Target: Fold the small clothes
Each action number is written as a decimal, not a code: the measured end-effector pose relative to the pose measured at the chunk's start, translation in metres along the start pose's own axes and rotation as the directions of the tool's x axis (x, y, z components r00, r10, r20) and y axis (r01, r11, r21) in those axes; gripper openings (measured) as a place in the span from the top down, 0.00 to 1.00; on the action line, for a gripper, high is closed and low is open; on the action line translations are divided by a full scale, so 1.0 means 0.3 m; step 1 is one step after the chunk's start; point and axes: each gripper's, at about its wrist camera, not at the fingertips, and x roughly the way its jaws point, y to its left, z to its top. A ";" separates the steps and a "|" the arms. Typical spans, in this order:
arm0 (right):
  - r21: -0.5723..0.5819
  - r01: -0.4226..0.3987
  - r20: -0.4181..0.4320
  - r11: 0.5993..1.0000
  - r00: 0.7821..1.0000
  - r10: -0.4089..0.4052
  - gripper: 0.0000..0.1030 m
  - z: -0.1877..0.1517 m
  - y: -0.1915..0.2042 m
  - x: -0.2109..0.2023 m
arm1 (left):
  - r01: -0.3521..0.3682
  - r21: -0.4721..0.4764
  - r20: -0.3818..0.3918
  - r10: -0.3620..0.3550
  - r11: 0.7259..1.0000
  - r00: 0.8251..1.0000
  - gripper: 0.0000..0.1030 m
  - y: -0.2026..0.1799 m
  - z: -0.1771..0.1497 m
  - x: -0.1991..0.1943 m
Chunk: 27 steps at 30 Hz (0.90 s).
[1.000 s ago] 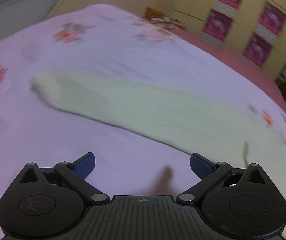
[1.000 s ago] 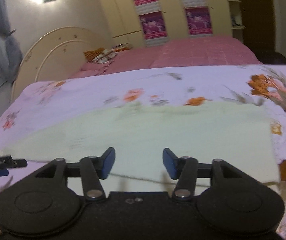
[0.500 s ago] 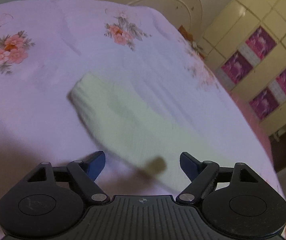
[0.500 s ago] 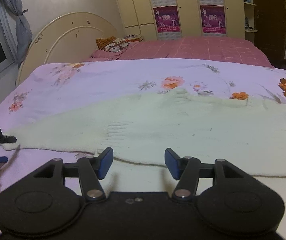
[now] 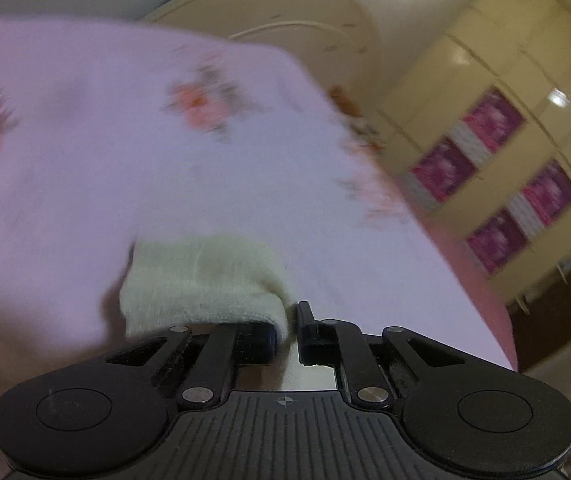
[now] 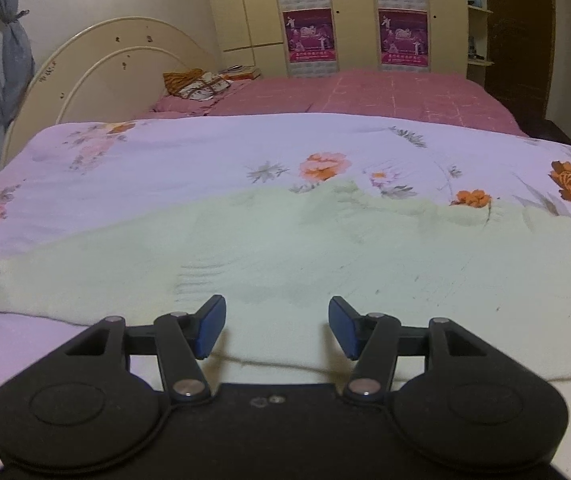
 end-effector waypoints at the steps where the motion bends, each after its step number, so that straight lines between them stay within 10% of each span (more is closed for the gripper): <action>1: 0.001 0.013 0.005 1.000 1.000 -0.013 0.45 -0.001 -0.003 0.006 | 0.029 0.034 0.004 -0.029 0.999 1.000 0.90 -0.040 0.003 -0.006; 6: -0.122 0.078 -0.047 0.989 0.995 -0.085 0.43 -0.056 0.029 0.087 | 0.214 0.216 -0.054 -0.207 0.953 0.977 0.90 -0.326 -0.046 -0.037; 12: 0.111 -0.003 0.015 0.994 1.000 0.001 0.50 -0.022 -0.119 -0.035 | 0.449 0.377 -0.277 -0.363 0.810 0.889 0.90 -0.743 -0.299 -0.002; 18: 0.210 0.025 0.030 0.977 0.999 -0.032 0.50 -0.077 -0.335 -0.163 | 0.565 0.475 -0.518 -0.305 0.674 0.799 0.90 -1.014 -0.659 0.041; 23: 0.323 -0.032 0.004 0.946 0.999 0.032 0.47 -0.146 -0.457 -0.214 | 0.535 0.518 -0.518 -0.252 0.668 0.817 0.88 -1.025 -0.668 0.000; 27: 0.354 -0.117 0.025 0.928 0.993 0.116 0.40 -0.144 -0.442 -0.215 | 0.394 0.571 -0.365 -0.207 0.720 0.908 0.09 -0.889 -0.541 -0.082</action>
